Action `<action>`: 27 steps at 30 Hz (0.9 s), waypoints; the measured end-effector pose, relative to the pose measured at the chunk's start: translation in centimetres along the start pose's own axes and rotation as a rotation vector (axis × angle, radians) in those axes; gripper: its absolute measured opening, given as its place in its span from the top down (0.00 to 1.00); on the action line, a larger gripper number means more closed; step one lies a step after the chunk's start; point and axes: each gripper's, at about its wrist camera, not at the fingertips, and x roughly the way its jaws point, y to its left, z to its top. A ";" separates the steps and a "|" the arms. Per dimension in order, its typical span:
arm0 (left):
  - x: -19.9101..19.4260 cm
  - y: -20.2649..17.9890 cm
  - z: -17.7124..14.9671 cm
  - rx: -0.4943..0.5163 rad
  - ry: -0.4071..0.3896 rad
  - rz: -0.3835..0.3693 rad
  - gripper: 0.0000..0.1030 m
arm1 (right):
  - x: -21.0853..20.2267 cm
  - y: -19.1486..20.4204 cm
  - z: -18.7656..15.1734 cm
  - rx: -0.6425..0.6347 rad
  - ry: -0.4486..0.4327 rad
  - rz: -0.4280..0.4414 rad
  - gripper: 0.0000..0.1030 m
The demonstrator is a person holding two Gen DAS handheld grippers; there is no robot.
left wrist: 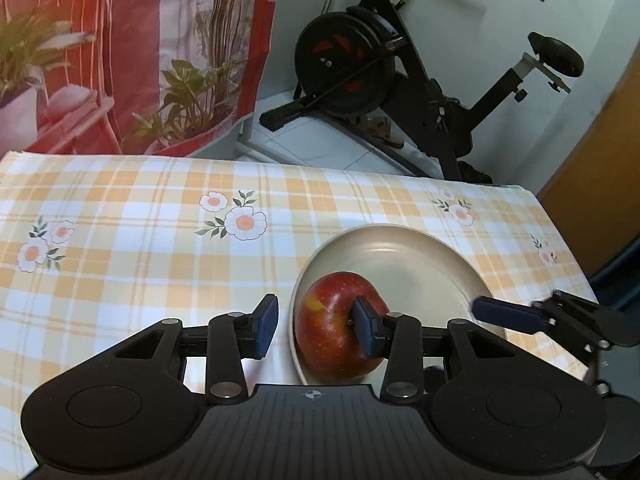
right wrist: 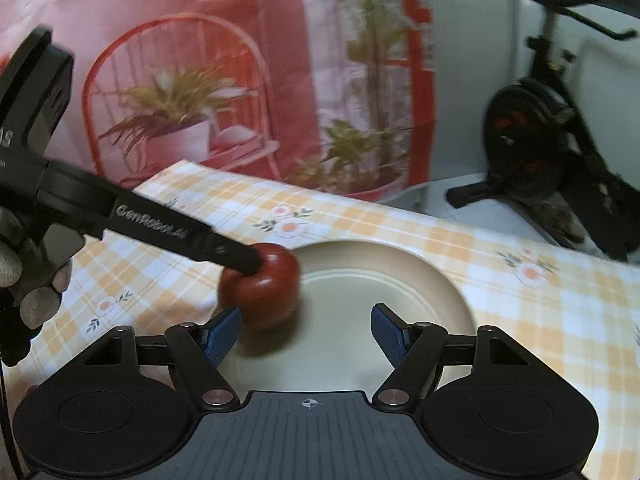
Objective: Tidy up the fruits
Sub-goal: 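Carry the red apple over the cream plate and open the left gripper, then grasp a brown round fruit with the right gripper while the left gripper grasps a small brown fruit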
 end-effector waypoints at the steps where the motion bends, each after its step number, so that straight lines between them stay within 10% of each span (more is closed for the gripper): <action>1: -0.6 0.0 -0.3 -0.008 -0.017 0.001 0.58 | -0.5 -0.2 -0.4 0.022 -0.009 -0.006 0.34; 12: -6.7 -0.4 -2.5 -0.064 -0.163 0.062 0.58 | -6.8 -1.7 -6.6 0.171 -0.100 -0.097 0.34; 27: -12.8 -0.1 -10.0 -0.142 -0.318 0.180 0.58 | -9.2 -1.6 -10.5 0.068 -0.214 -0.233 0.37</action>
